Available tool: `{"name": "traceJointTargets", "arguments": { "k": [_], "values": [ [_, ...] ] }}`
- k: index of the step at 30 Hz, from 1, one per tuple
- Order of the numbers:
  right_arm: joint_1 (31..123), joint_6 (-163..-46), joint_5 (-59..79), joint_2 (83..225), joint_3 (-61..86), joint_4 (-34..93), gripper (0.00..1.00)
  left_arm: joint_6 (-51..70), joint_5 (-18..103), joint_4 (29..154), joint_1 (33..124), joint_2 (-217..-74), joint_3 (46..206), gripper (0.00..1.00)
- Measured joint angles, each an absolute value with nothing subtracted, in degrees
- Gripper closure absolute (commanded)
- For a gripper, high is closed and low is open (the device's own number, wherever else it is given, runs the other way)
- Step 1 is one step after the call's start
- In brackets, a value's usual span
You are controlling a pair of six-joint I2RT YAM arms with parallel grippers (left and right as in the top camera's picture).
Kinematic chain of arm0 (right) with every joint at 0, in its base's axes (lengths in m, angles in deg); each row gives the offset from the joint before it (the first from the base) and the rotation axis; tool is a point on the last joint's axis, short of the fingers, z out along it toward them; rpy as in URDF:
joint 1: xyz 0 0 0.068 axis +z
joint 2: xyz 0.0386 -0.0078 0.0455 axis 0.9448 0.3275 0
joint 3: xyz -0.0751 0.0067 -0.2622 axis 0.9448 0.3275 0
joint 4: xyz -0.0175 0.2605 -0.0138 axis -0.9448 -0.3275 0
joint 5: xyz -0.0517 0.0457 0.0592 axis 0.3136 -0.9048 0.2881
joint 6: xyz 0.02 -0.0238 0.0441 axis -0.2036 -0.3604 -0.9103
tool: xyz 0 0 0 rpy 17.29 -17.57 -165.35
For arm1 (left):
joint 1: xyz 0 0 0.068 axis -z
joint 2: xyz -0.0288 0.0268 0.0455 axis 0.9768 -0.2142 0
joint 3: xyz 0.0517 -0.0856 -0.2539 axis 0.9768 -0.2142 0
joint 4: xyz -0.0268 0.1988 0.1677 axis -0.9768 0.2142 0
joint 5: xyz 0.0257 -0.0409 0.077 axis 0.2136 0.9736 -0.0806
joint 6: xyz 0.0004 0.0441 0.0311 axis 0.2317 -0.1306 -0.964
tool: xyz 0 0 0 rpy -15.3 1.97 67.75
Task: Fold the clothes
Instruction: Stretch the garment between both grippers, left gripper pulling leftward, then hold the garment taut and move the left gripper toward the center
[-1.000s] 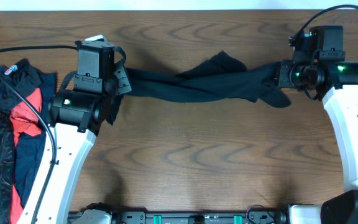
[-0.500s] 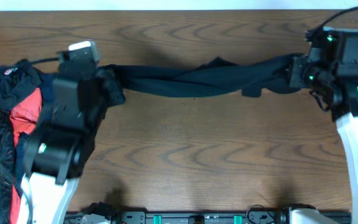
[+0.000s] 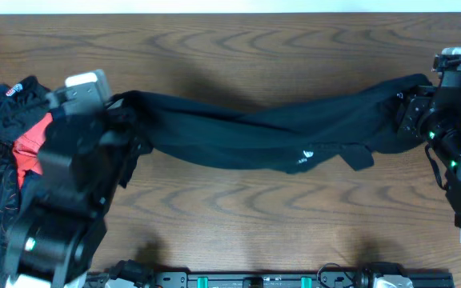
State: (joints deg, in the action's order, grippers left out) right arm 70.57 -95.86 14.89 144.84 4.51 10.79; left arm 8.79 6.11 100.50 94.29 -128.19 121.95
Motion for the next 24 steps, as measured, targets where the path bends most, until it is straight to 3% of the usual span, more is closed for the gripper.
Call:
{"name": "traceJointTargets", "arguments": {
  "k": [12,24],
  "values": [
    [70.6,-96.6,14.9,156.3,4.5,8.6,0.99,8.8,8.2,99.9,94.4,-153.2,121.9,0.92],
    [70.7,-97.4,14.9,158.0,4.5,8.1,0.99,8.8,8.8,97.7,94.4,-171.5,121.9,0.94]
  ]
}}
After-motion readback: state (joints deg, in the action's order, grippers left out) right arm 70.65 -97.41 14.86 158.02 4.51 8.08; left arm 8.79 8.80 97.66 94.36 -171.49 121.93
